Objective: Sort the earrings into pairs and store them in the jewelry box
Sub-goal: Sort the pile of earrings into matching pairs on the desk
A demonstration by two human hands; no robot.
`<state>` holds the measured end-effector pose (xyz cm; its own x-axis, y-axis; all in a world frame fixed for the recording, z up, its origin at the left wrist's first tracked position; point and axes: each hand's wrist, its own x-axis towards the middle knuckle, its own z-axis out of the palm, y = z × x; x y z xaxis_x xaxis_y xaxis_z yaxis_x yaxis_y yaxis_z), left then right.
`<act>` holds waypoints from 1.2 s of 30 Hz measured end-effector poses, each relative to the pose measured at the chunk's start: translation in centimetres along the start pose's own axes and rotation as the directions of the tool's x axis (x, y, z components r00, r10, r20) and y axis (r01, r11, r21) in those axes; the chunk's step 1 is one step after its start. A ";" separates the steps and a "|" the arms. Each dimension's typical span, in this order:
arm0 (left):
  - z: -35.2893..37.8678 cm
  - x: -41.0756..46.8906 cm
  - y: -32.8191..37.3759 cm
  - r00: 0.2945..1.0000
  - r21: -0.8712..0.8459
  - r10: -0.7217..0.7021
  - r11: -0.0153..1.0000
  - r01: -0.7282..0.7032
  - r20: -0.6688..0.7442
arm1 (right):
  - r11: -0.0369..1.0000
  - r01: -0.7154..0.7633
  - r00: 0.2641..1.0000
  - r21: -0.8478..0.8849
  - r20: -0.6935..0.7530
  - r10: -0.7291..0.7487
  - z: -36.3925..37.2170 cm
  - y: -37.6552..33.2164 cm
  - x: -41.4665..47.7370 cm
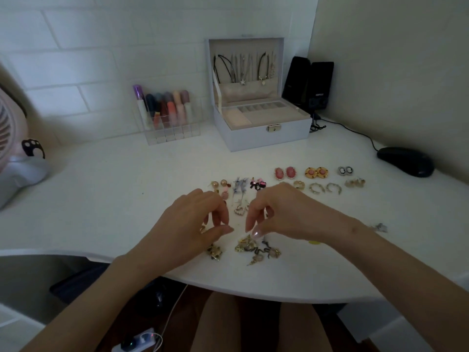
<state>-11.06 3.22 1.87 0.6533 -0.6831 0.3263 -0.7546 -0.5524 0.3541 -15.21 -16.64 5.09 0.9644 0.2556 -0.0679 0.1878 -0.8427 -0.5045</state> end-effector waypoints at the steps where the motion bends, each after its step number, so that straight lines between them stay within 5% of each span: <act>1: 0.1 0.0 0.0 1.000 -0.001 0.003 1.000 -0.003 -0.002 | 1.000 0.005 1.000 0.009 -0.004 -0.005 0.4 0.2 0.0; 10: -0.1 0.1 0.1 0.999 -0.034 0.005 0.999 -0.007 -0.035 | 0.994 0.006 0.999 0.109 -0.043 -0.001 1.3 0.8 0.5; 16: 0.2 0.9 1.4 0.991 -0.438 -0.122 0.889 0.133 0.054 | 0.963 0.062 0.988 0.263 -0.153 -0.021 0.3 0.2 0.2; 20: 0.6 1.5 2.0 0.983 -0.519 -0.174 0.836 0.179 0.059 | 0.945 0.059 0.980 0.322 -0.201 0.008 0.3 0.1 0.0; 26: 1.1 1.6 1.7 0.967 -0.444 -0.250 0.863 0.241 0.038 | 0.954 0.076 0.977 0.289 -0.212 -0.014 0.3 0.9 -0.5; 30: 0.8 1.2 0.7 0.973 -0.296 -0.227 0.928 0.226 0.032 | 0.988 0.100 0.995 0.118 -0.032 -0.097 0.7 1.0 -1.1; 36: 0.7 0.7 0.5 0.982 0.002 -0.169 0.986 0.170 0.079 | 0.994 0.109 0.994 -0.002 -0.021 -0.109 1.9 0.8 -0.7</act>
<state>-11.07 2.12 1.66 0.7647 -0.6152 0.1918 -0.6330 -0.6613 0.4025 -16.13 -16.59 3.09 0.9418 0.3360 0.0051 0.2921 -0.8110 -0.5070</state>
